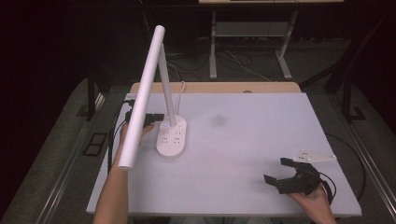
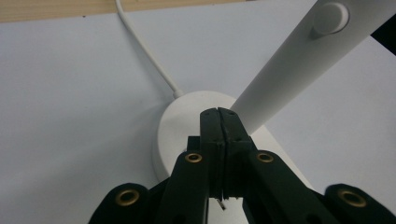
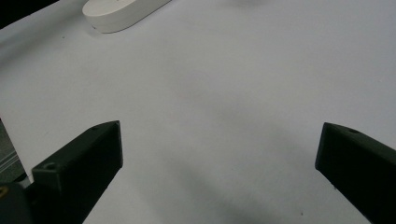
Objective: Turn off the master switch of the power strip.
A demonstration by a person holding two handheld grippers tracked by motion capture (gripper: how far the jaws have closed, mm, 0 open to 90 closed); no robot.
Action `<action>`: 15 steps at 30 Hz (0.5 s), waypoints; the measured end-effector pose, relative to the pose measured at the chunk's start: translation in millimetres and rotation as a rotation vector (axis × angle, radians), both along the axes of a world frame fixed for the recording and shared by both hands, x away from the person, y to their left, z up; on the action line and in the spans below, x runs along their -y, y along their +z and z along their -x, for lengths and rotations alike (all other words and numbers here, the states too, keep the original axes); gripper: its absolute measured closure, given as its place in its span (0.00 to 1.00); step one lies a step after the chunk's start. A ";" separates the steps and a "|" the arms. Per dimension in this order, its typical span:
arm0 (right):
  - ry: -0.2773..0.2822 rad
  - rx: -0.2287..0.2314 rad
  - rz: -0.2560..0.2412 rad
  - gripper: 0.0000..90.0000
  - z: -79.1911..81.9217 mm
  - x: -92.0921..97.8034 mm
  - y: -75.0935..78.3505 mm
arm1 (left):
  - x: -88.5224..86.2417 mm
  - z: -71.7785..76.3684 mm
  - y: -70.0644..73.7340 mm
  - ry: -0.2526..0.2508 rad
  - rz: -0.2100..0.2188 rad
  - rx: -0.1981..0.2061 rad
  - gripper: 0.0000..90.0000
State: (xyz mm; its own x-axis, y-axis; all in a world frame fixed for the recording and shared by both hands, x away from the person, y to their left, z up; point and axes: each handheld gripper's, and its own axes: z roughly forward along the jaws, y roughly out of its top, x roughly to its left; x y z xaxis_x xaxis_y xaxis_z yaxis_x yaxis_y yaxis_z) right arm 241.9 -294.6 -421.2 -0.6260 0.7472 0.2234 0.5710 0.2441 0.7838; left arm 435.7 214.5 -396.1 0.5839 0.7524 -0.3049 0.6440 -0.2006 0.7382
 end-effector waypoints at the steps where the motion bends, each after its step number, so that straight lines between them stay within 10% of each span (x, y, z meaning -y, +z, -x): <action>1: 0.000 0.000 0.000 0.00 -0.1 0.0 0.0 | 1.0 0.0 -0.7 0.000 -0.006 0.001 1.00; 15: 0.002 -0.002 -0.001 0.00 -0.1 0.0 -0.2 | 7.8 -3.3 -7.7 -0.011 -0.059 -0.012 1.00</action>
